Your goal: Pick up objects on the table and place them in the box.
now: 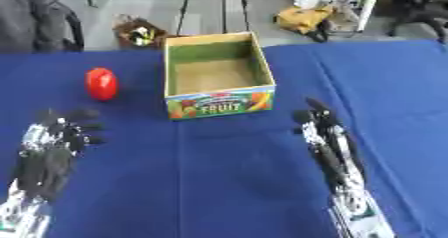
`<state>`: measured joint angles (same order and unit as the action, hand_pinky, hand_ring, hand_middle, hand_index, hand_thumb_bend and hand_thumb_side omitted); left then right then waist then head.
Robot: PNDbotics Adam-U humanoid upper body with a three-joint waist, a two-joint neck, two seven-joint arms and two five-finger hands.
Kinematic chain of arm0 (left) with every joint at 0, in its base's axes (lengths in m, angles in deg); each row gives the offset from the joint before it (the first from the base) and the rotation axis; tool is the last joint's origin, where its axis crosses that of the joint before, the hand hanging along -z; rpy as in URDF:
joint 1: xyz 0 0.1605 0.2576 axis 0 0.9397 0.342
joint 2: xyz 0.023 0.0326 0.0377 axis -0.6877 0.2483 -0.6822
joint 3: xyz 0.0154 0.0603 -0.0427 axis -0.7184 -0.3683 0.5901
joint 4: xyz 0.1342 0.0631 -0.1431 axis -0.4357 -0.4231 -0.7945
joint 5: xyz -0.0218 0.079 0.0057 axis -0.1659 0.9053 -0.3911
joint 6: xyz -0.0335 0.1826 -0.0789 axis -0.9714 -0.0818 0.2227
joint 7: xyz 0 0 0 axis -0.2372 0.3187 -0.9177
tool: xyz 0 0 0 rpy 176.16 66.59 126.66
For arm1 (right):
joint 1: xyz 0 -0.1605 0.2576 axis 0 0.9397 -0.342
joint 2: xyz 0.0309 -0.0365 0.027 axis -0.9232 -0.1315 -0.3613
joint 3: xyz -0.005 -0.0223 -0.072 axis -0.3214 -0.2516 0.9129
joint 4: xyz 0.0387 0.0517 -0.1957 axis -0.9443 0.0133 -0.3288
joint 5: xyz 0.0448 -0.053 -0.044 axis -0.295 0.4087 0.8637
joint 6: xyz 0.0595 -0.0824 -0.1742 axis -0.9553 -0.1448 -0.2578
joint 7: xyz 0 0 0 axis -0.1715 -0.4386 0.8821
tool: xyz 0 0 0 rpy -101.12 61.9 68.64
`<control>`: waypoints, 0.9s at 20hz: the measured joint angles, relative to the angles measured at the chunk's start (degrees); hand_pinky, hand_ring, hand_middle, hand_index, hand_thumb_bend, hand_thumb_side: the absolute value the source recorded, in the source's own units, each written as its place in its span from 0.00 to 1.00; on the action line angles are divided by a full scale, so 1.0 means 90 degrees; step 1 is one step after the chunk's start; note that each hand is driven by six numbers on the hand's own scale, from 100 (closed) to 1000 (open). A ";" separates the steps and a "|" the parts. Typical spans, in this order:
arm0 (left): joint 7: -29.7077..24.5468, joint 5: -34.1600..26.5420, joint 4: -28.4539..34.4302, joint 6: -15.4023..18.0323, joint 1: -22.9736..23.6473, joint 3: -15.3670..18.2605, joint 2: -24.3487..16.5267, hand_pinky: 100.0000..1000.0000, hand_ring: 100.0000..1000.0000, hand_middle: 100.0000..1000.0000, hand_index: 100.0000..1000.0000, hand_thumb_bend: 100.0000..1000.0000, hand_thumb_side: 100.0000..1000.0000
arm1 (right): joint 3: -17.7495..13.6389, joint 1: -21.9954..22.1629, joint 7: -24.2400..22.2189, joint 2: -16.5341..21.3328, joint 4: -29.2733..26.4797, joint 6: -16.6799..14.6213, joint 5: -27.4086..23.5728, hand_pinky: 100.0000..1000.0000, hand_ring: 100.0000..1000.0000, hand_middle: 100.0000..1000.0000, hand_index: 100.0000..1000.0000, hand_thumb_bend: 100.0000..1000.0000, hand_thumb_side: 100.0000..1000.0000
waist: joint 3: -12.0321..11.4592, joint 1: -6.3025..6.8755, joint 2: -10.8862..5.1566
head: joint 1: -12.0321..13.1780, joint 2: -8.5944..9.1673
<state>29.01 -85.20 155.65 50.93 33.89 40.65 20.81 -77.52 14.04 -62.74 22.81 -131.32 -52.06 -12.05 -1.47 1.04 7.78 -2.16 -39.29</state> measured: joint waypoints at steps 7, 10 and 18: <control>0.0006 0.0008 0.0000 -0.0006 0.0000 0.0000 0.0000 0.60 0.70 0.73 0.77 0.16 1.00 | 0.0000 0.0000 0.0000 -0.0023 0.0002 0.0000 0.0000 0.65 0.74 0.64 0.91 0.05 0.61 | 0.0005 0.0012 0.0001 | 0.0105 -0.0059; 0.0017 0.0022 0.0000 -0.0018 -0.0002 0.0000 -0.0005 0.59 0.71 0.73 0.77 0.15 1.00 | 0.0000 0.0000 0.0000 -0.0023 0.0003 0.0000 0.0000 0.65 0.74 0.64 0.91 0.05 0.61 | 0.0005 0.0014 0.0001 | 0.0105 -0.0094; 0.0014 0.0455 0.0048 -0.0209 -0.0517 0.0143 -0.0501 0.59 0.74 0.76 0.82 0.16 0.93 | 0.0000 0.0022 -0.0003 -0.0023 0.0005 -0.0001 0.0003 0.65 0.74 0.64 0.91 0.05 0.61 | 0.0009 0.0058 -0.0004 | 0.0071 -0.0102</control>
<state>29.14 -81.11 156.08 49.04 29.24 41.94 16.29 -77.53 14.23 -62.77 22.60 -131.28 -52.07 -12.02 -1.39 1.56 7.75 -1.52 -40.21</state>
